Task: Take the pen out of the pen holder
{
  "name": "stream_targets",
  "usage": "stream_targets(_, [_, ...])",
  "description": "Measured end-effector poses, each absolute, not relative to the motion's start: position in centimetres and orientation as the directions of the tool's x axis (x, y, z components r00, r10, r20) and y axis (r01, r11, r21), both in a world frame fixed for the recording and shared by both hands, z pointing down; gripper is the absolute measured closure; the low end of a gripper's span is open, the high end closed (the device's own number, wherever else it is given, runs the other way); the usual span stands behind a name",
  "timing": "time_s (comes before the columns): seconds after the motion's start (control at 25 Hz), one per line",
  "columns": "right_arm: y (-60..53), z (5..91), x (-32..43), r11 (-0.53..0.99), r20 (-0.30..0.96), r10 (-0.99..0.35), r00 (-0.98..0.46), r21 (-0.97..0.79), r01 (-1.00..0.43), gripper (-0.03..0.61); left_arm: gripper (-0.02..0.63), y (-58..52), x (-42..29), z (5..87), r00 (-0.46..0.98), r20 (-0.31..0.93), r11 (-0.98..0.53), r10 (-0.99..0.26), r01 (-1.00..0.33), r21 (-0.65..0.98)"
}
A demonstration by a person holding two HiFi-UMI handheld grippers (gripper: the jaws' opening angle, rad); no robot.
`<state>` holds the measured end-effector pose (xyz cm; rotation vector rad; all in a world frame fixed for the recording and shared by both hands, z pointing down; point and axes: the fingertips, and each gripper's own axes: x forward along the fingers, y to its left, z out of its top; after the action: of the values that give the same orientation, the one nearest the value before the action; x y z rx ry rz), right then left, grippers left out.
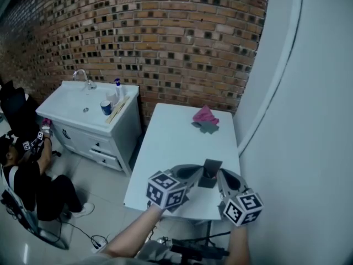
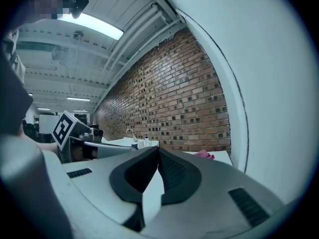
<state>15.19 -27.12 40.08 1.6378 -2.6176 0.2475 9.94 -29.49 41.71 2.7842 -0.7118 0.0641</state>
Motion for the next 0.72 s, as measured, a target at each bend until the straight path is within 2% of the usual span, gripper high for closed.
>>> stream_targets(0.72, [-28.3,41.4,16.8,0.437,0.126,-0.881,-0.456,-0.150,-0.887,0.592,0.621,-31.4,11.2,44.5,0.850,0.167,-0.810,-0.499,-0.526,0.259])
